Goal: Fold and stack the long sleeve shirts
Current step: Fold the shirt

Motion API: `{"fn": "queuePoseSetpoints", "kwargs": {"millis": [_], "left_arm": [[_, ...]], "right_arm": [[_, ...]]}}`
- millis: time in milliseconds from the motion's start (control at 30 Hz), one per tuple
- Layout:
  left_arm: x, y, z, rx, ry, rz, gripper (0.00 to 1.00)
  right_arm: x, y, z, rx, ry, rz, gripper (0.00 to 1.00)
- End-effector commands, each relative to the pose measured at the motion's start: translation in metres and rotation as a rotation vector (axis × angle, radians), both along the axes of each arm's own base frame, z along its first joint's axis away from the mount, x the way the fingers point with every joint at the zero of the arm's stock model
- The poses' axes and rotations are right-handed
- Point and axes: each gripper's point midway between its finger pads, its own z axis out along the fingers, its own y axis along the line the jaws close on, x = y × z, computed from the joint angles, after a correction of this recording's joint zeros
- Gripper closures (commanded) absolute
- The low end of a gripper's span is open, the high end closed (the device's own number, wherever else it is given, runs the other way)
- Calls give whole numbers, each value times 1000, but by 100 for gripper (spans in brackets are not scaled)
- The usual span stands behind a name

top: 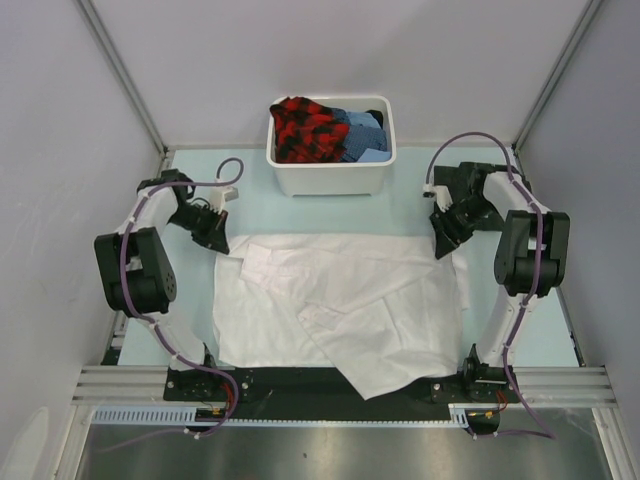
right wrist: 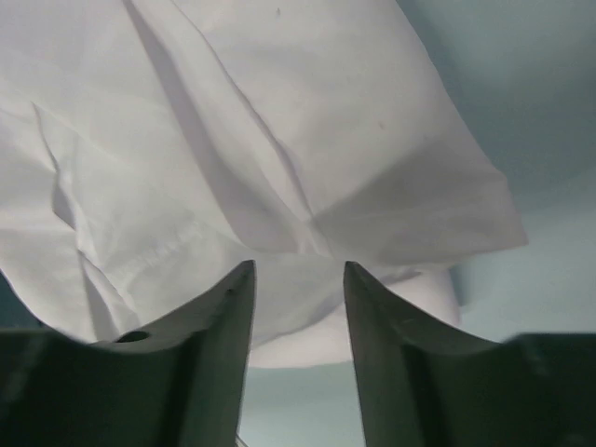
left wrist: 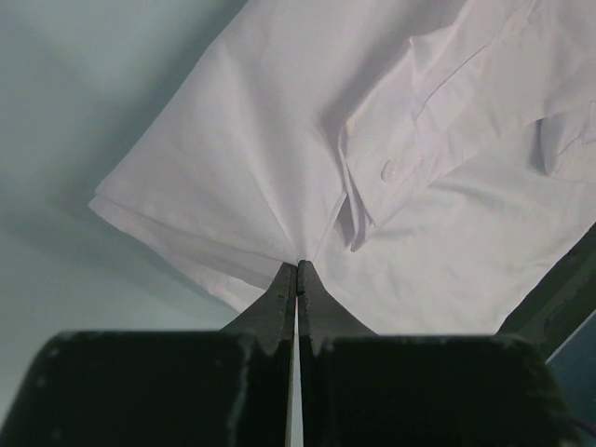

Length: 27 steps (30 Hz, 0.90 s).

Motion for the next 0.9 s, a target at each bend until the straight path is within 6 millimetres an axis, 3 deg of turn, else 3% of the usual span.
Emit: {"fn": "queuePoseSetpoints", "kwargs": {"millis": [0, 67, 167, 400, 467, 533, 567, 800, 867], "left_arm": [[-5, -2, -7, -24, 47, 26, 99], [-4, -2, -8, -24, 48, 26, 98], [-3, -2, -8, -21, 50, 29, 98], [-3, -5, -8, -43, 67, 43, 94], [-7, -7, -8, -45, 81, 40, 96], [-9, -8, -7, -46, 88, 37, 98], [-9, -8, -5, -48, 85, 39, 99], [-18, -4, 0, -13, 87, 23, 100], [-22, -2, -9, 2, 101, 22, 100]], "right_arm": [[4, 29, 9, 62, -30, 33, 41], [5, 34, 6, 62, -29, 42, 35], [-4, 46, -1, 76, 7, 90, 36], [-25, 45, -26, 48, 78, 149, 38], [-29, 41, -34, 32, 100, 166, 54], [-34, 36, -36, 15, 123, 184, 92], [-33, 35, -33, 18, 122, 186, 99], [-24, 16, 4, 63, 119, 130, 100], [-25, 13, 2, 59, 130, 138, 100]]}}
